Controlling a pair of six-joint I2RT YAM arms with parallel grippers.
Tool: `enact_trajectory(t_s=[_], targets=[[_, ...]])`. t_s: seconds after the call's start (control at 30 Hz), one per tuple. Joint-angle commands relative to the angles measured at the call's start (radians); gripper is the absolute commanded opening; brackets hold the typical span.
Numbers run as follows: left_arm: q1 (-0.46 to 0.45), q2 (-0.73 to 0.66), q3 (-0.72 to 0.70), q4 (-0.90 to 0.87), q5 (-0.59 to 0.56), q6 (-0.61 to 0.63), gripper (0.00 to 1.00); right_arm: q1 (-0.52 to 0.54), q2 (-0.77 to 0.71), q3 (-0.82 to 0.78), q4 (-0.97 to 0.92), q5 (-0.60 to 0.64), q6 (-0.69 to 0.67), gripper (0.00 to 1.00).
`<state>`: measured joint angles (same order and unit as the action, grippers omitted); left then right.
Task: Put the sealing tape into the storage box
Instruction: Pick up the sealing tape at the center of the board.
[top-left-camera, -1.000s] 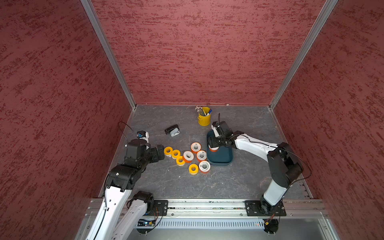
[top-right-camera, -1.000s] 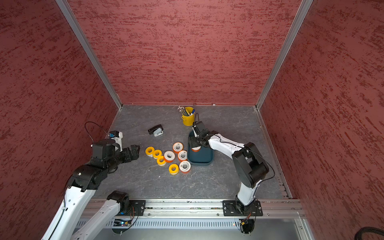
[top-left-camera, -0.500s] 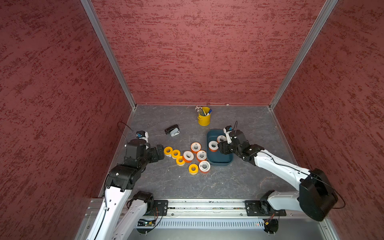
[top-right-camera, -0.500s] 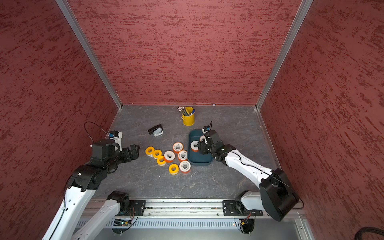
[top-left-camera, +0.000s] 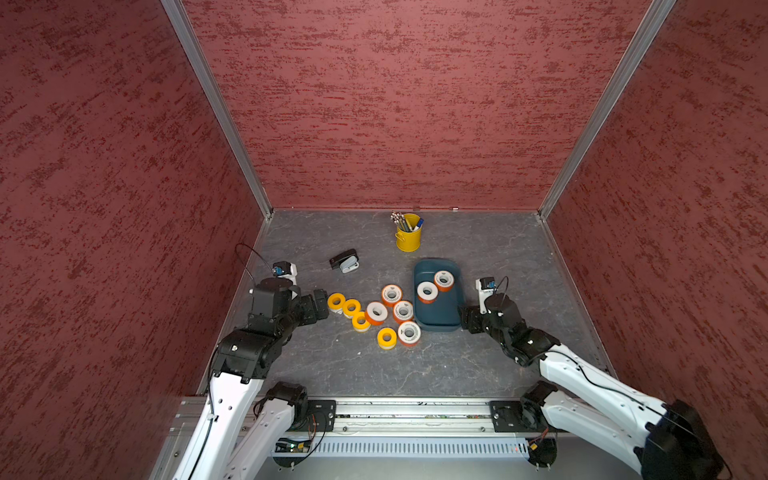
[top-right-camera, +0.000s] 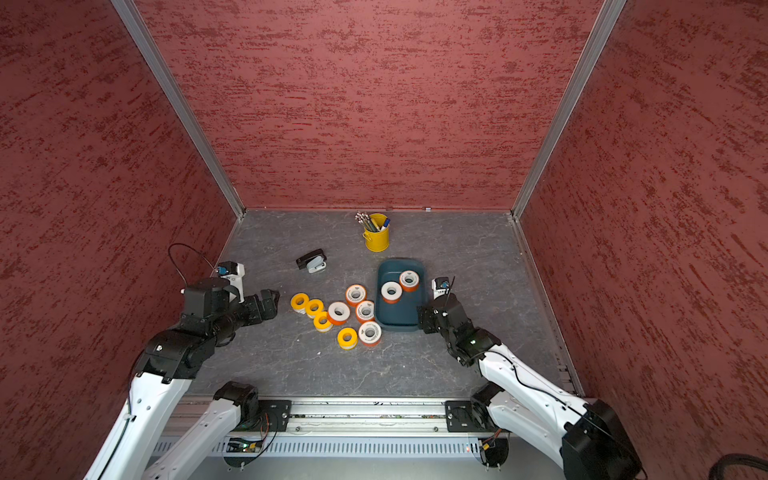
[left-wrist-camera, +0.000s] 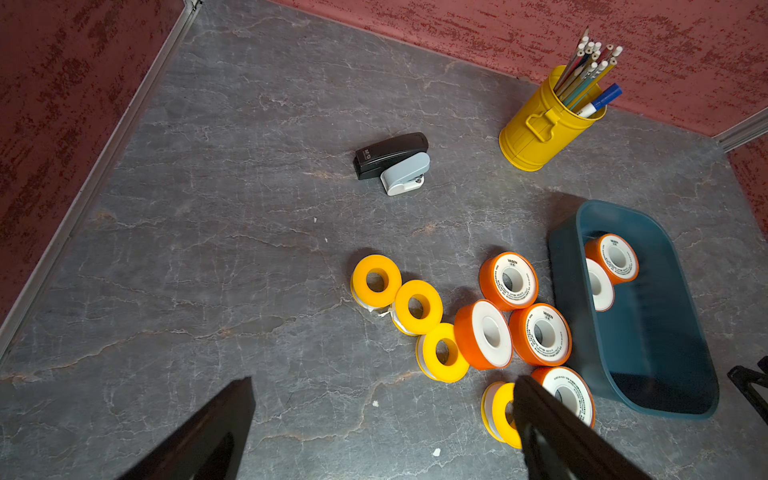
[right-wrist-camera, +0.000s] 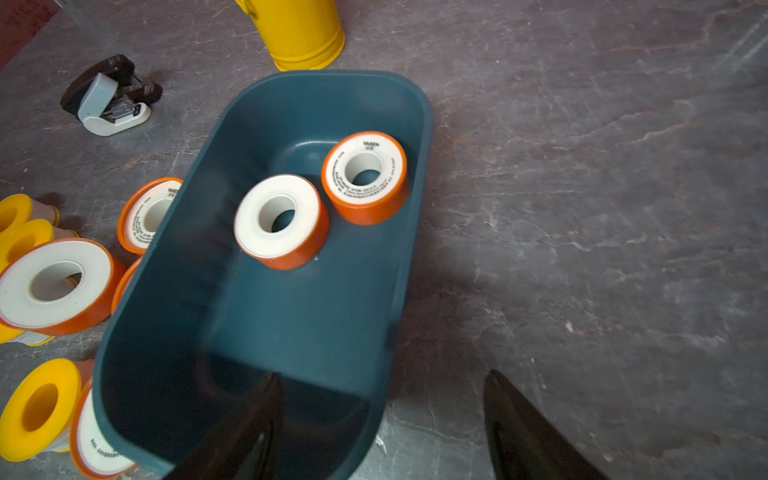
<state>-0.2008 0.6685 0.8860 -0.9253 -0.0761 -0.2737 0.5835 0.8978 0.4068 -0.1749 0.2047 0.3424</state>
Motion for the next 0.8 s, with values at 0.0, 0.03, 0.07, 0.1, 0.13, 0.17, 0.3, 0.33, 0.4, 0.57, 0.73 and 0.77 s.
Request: enact_trajectory(t_s=[0.0,0.03,0.07,0.1,0.13,0.17,0.3,0.33,0.4,0.57,0.73,0.77], targets=[[0.008,-0.003,-0.007,0.014,0.003,0.005,1.00,0.003,-0.056,-0.030,0.055,0.065,0.040,0.77],[0.008,-0.003,-0.007,0.012,0.002,0.006,1.00,0.002,-0.069,-0.048,0.074,0.080,0.045,0.77],[0.008,-0.004,-0.006,0.012,0.000,0.005,1.00,0.002,-0.084,-0.060,0.092,0.095,0.051,0.77],[0.008,-0.004,-0.005,0.011,-0.005,0.004,1.00,0.002,-0.094,-0.068,0.099,0.105,0.054,0.77],[0.008,-0.004,-0.006,0.011,-0.008,0.002,1.00,0.002,-0.103,-0.076,0.107,0.115,0.055,0.77],[0.008,-0.004,-0.005,0.011,-0.008,0.002,1.00,0.002,-0.110,-0.078,0.107,0.128,0.062,0.77],[0.007,0.002,-0.005,0.011,-0.009,0.002,1.00,0.002,-0.142,-0.092,0.101,0.192,0.080,0.77],[0.008,0.007,-0.006,0.010,-0.010,0.002,1.00,0.002,-0.146,-0.094,0.097,0.220,0.090,0.78],[0.009,0.015,-0.005,0.010,-0.010,0.001,1.00,0.002,-0.142,-0.092,0.094,0.248,0.098,0.78],[0.009,0.023,-0.005,0.008,-0.020,-0.004,1.00,0.001,-0.140,-0.092,0.090,0.287,0.106,0.80],[0.008,0.022,-0.009,0.009,-0.021,-0.004,1.00,0.002,-0.139,-0.096,0.085,0.356,0.125,0.80],[0.008,0.023,-0.009,0.009,-0.018,-0.004,1.00,0.002,-0.135,-0.097,0.087,0.357,0.127,0.80]])
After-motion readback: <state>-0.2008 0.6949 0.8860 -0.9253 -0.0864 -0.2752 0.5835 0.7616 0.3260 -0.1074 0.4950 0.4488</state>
